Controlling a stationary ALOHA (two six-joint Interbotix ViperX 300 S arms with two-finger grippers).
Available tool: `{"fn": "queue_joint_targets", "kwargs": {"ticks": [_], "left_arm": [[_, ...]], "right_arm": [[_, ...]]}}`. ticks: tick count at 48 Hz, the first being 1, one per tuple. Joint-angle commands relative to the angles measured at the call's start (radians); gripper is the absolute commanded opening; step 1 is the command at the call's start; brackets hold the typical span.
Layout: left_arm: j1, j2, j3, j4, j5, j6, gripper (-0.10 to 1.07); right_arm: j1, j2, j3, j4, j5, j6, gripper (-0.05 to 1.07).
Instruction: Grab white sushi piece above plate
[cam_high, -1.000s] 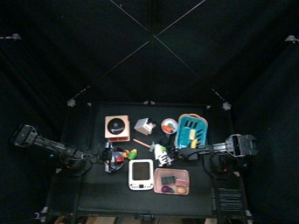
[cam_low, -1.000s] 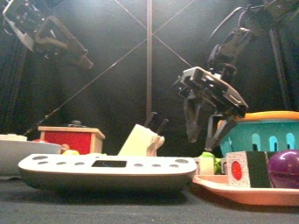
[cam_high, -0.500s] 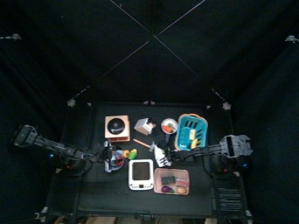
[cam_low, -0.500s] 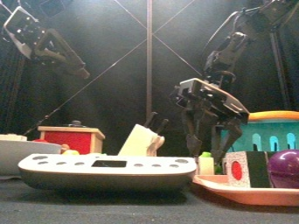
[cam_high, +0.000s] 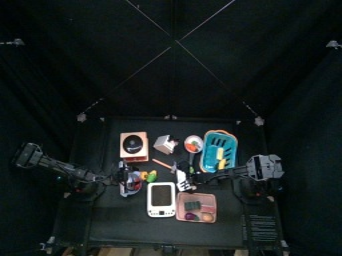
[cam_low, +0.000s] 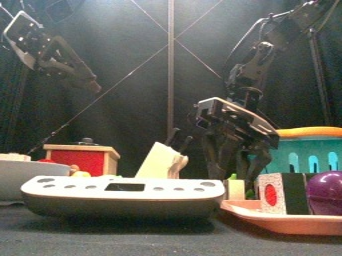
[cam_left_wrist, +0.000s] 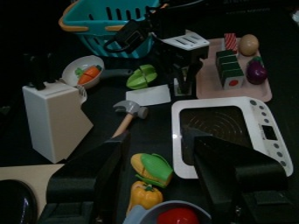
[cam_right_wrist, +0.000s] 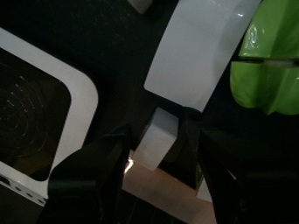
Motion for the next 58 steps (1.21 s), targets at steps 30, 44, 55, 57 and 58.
{"fn": "queue_joint_targets", "kwargs": {"ticks": [30,44,55,57,58], "left_arm": [[0.006,0.0,-0.014,-0.021,0.008,-0.002,0.87],[0.006,0.002,-0.012,-0.021,0.012,-0.002,0.87],[0.006,0.002,-0.008,-0.021,0.012,0.0,0.87],[0.006,0.002,-0.008,-0.021,0.011,0.0,0.87],[0.006,0.0,-0.008,-0.021,0.011,0.0,0.87]], "right_arm": [[0.009,-0.08,-0.038,-0.015,0.034,-0.011,0.6],[0.014,-0.089,-0.037,-0.028,0.037,-0.011,0.6],[0.015,-0.097,-0.037,-0.029,0.038,-0.014,0.6],[0.015,-0.098,-0.038,-0.031,0.038,-0.014,0.6],[0.017,-0.101,-0.038,-0.032,0.038,-0.014,0.6]]}}
